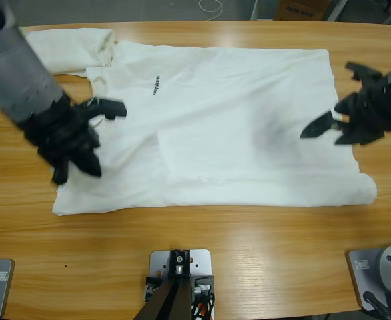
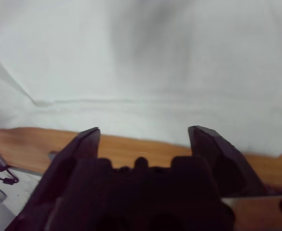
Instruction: Fold clothes
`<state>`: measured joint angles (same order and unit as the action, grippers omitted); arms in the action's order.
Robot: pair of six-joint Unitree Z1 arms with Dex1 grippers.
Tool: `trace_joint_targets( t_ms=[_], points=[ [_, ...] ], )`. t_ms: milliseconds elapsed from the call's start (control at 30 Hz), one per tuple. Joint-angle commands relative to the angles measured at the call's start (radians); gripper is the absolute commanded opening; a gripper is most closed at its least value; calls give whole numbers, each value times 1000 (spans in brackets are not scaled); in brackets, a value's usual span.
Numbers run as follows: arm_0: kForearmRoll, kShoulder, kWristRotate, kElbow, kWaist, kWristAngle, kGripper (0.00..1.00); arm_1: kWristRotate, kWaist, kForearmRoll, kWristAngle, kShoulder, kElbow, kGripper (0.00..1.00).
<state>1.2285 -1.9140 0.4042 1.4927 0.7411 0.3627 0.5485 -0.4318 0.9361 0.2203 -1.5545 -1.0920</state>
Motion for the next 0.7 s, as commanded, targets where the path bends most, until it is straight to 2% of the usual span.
trace_joint_targets(
  t_ms=[33, 233, 367, 700],
  points=[
    [5, 169, -81, -220, 118, 81, 0, 247, -46, 48, -78, 107, 154, 1000],
    [4, 195, -82, -250, 236, 128, 0, 266, -46, 59, -110, 129, 179, 1000],
    [-15, 165, -97, -253, 311, 145, 0, 318, -43, 71, -189, 127, 194, 1000],
    [-55, 52, -108, -268, 414, 154, 0, 434, 103, 67, -210, -38, 218, 1000]
  ],
)
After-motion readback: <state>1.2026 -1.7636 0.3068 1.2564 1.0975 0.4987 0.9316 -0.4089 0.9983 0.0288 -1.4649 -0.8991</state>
